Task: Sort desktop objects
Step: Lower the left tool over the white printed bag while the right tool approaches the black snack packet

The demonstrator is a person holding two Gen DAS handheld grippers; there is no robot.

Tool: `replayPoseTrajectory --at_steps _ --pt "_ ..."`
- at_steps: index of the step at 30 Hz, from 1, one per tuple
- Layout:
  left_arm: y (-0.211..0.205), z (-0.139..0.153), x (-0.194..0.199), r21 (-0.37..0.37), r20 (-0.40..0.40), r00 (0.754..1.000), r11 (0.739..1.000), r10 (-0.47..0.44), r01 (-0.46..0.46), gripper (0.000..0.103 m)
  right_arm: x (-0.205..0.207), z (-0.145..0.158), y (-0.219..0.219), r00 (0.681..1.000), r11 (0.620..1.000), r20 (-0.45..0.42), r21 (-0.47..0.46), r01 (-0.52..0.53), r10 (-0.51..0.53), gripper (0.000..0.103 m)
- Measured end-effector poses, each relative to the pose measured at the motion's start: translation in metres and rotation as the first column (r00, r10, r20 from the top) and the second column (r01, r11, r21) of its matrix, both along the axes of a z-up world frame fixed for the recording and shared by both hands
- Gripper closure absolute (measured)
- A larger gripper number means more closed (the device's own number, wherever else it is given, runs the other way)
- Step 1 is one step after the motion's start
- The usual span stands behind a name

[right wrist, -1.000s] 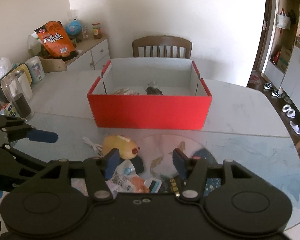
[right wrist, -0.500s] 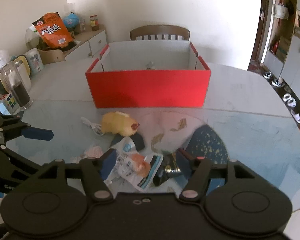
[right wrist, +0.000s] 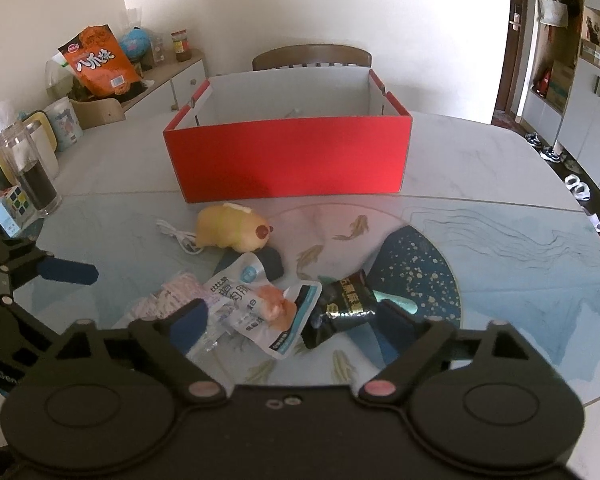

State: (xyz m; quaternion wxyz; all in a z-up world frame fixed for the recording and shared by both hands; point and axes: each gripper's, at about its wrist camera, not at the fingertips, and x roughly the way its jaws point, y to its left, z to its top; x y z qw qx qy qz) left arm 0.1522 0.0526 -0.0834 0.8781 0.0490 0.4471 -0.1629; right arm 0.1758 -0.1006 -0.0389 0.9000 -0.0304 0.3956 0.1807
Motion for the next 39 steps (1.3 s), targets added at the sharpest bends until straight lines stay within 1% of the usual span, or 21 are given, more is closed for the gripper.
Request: replayPoseTrajectory --at_steps 2,10,15,17,20,26,29,33,39 --pt "0.001 -0.003 -0.001 0.0 -0.002 1.0 1.0 -0.001 0.001 0.0 -0.001 -0.001 0.0 1.0 1.0 0.007 0.008 -0.005 0.005 0.001" --pt "0.003 -0.018 -0.003 -0.001 0.0 1.0 1.0 -0.005 0.005 0.0 -0.002 -0.016 -0.001 1.0 1.0 -0.017 -0.014 0.004 -0.004 0.001" --pt "0.006 -0.027 -0.001 -0.044 -0.012 1.0 0.999 -0.008 0.008 0.0 0.001 -0.03 -0.004 0.999 0.999 -0.032 -0.03 0.023 -0.024 0.001" --pt "0.005 -0.03 0.0 -0.044 -0.01 1.0 0.999 -0.013 0.013 0.0 0.002 -0.035 -0.005 0.999 0.999 -0.035 -0.034 0.021 -0.022 0.001" --pt "0.005 -0.032 0.003 -0.071 -0.011 1.0 0.997 -0.011 0.01 0.0 0.004 -0.039 -0.006 0.999 0.999 -0.035 -0.041 0.023 -0.025 0.002" --pt "0.002 -0.034 0.009 -0.062 0.0 1.0 0.998 -0.007 0.007 0.0 0.013 -0.042 -0.015 0.998 0.998 -0.027 -0.048 0.047 -0.048 0.002" --pt "0.002 -0.037 0.014 -0.056 -0.003 1.0 0.998 -0.001 0.001 0.0 0.018 -0.046 -0.02 0.998 0.997 -0.034 -0.059 0.057 -0.059 0.005" --pt "0.003 -0.04 0.02 -0.053 -0.01 1.0 0.999 0.008 -0.009 0.0 0.021 -0.051 -0.02 0.997 0.997 -0.053 -0.055 0.05 -0.053 0.006" --pt "0.004 -0.042 0.024 -0.059 -0.013 1.0 0.998 0.011 -0.012 0.001 0.028 -0.051 -0.017 0.998 0.997 -0.043 -0.063 0.044 -0.046 0.009"
